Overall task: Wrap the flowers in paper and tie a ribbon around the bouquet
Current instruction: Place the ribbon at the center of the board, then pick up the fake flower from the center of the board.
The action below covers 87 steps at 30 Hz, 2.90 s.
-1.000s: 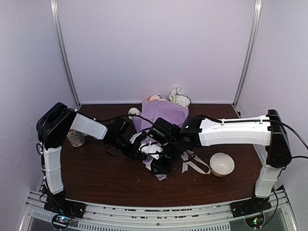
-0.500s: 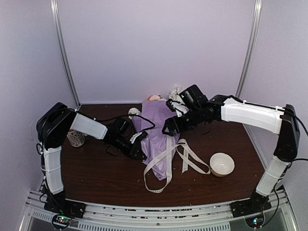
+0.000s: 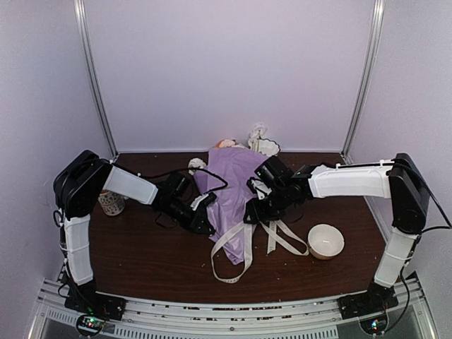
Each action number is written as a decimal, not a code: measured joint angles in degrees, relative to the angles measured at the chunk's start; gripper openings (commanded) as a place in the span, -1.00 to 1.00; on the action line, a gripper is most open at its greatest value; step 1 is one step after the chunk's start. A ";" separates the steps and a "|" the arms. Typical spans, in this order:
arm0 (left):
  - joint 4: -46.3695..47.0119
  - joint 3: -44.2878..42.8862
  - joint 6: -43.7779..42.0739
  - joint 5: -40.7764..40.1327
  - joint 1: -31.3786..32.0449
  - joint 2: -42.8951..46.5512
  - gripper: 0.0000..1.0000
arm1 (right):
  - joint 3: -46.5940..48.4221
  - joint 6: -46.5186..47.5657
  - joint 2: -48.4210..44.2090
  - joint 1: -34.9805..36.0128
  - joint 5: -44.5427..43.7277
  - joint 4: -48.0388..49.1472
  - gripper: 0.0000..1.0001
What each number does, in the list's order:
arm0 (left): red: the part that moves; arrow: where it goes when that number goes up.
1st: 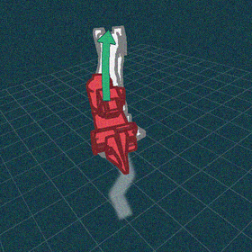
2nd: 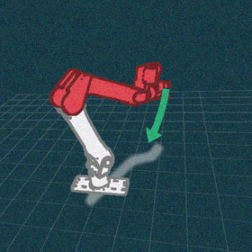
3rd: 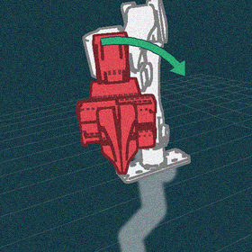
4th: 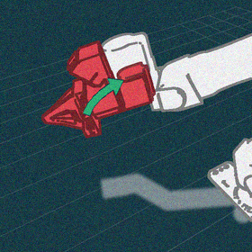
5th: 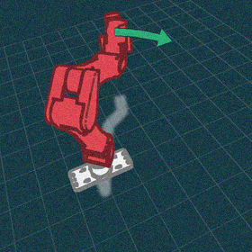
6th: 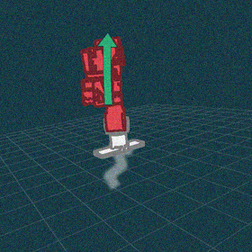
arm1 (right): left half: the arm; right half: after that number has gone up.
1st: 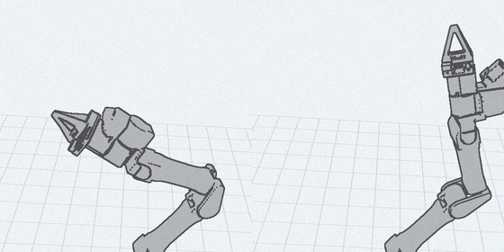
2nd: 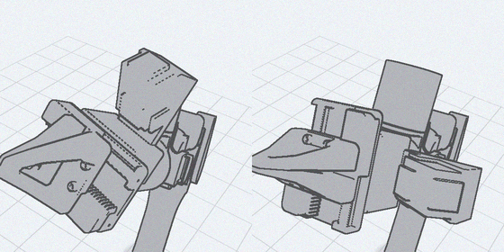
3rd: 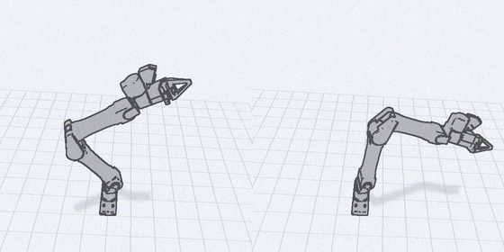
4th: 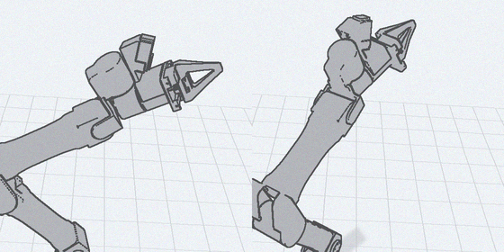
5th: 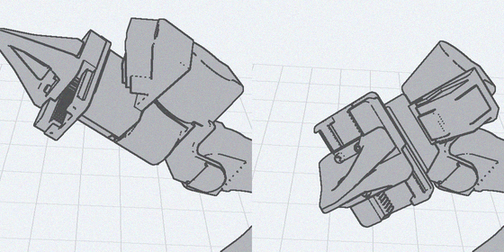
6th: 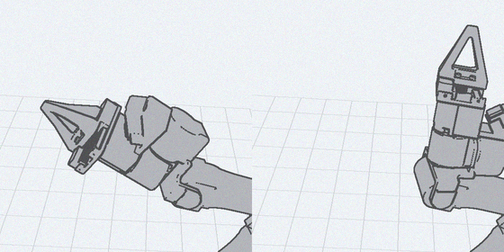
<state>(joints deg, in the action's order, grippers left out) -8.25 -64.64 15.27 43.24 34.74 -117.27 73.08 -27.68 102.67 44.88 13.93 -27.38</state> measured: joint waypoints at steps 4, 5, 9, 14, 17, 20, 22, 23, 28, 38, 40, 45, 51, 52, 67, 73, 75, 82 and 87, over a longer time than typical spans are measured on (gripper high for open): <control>-0.02 -0.02 0.00 0.02 0.00 -0.04 -1.00 | -2.43 -0.63 2.80 1.11 1.29 -0.66 -0.39; -0.04 -0.04 -0.02 0.02 0.00 -0.04 -1.00 | -2.54 -0.66 3.63 1.42 1.60 -0.92 -0.53; -0.09 -0.04 0.00 0.02 -0.02 -0.04 -1.00 | -2.73 -0.79 4.57 2.19 2.97 -1.27 -0.84; -0.33 -0.17 -0.02 0.00 0.00 -0.04 -1.00 | -3.45 -0.83 4.50 2.67 4.70 -0.98 -1.00; -0.39 -0.22 -0.04 0.00 0.00 -0.04 -1.00 | -4.92 -0.63 4.26 2.91 6.12 -1.05 -1.00; -0.48 -0.26 -0.17 -0.04 0.02 -0.07 -1.00 | -6.10 0.81 3.61 3.39 8.52 -1.81 -1.00; -0.52 -0.31 -0.28 -0.09 0.02 -0.07 -1.00 | -6.10 2.25 3.52 3.98 10.32 -2.67 -1.00; -0.59 -0.31 -0.35 -0.11 0.02 -0.07 -1.00 | -6.03 3.45 3.52 4.61 11.56 -3.56 -1.00; -0.79 -0.42 -0.44 -0.28 0.09 -0.07 -1.00 | -5.53 7.17 3.52 8.33 14.25 -7.65 -1.00; -0.94 -0.90 -1.53 -1.40 0.09 -0.07 -1.00 | 0.02 19.06 1.42 8.83 24.39 -19.74 -1.00; -0.98 -0.96 -1.70 -1.51 0.09 -0.07 -1.00 | 2.69 21.20 0.22 8.83 26.25 -21.84 -0.99; -1.38 -1.29 -1.92 -2.01 0.09 -0.07 -1.00 | 8.00 22.97 -2.08 8.66 25.79 -22.86 -0.96; -1.36 -1.29 -1.92 -2.05 0.09 -0.07 -1.00 | 8.37 16.41 -1.36 -0.31 17.18 -20.48 -0.58; -1.36 -1.29 -1.92 -2.05 0.09 -0.07 -1.00 | 8.31 14.60 -0.70 -3.13 16.02 -19.04 -0.43; -1.29 -1.29 -1.88 -1.92 0.09 -0.15 -1.00 | 13.53 -0.81 15.43 -16.70 13.18 1.40 1.00; -1.27 -1.29 -1.88 -1.88 0.07 -0.17 -1.00 | 13.94 -1.16 18.51 -16.70 17.51 3.63 1.00; -1.27 -1.29 -1.88 -1.86 0.07 -0.22 -1.00 | 13.46 -1.11 18.71 -16.70 19.96 5.44 1.00; -0.74 -1.51 -1.86 -1.46 0.00 -0.63 -1.00 | 9.38 -0.90 18.71 -16.55 27.61 12.46 1.00; -0.61 -1.70 -1.86 -1.16 -0.07 -0.87 -1.00 | 10.25 -0.52 19.41 -15.43 28.72 12.70 1.00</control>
<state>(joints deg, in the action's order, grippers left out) -8.86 -66.35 13.41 42.09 34.68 -118.15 83.33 -28.21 122.08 29.45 42.65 -14.68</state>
